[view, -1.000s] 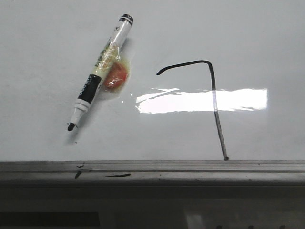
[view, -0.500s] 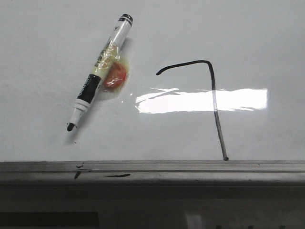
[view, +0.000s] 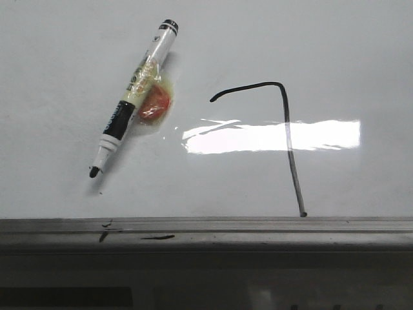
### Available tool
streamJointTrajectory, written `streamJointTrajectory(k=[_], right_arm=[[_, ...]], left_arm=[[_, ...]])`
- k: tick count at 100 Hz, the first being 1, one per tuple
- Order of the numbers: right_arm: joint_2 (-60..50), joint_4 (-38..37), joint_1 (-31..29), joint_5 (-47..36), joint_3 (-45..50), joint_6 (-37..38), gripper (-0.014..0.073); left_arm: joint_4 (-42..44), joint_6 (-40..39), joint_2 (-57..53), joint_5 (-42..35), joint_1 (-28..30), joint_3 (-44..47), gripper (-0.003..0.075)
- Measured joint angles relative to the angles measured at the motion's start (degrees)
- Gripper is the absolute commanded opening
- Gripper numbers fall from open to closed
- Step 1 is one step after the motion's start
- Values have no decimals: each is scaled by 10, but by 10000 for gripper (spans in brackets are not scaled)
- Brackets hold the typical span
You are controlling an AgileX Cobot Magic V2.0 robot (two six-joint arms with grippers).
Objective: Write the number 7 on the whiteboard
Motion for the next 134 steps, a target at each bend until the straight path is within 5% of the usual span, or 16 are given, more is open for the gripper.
streamJointTrajectory(k=[25,38,56,84,134], right_arm=[[0,-13,-195,-197,134,82,-43],[0,70,-342,-313,210,88,-43],[-7,111,-475,-333,255,90,-43],[-47,156,-503,-186,255,90,-43],[-49,161,-503,-182,254,90,-43]], left_arm=[[0,0,0,0,0,0,-20],[0,0,0,0,0,0,-20],[0,0,0,0,0,0,-20],[0,0,0,0,0,0,-20],[0,0,0,0,0,0,-20]])
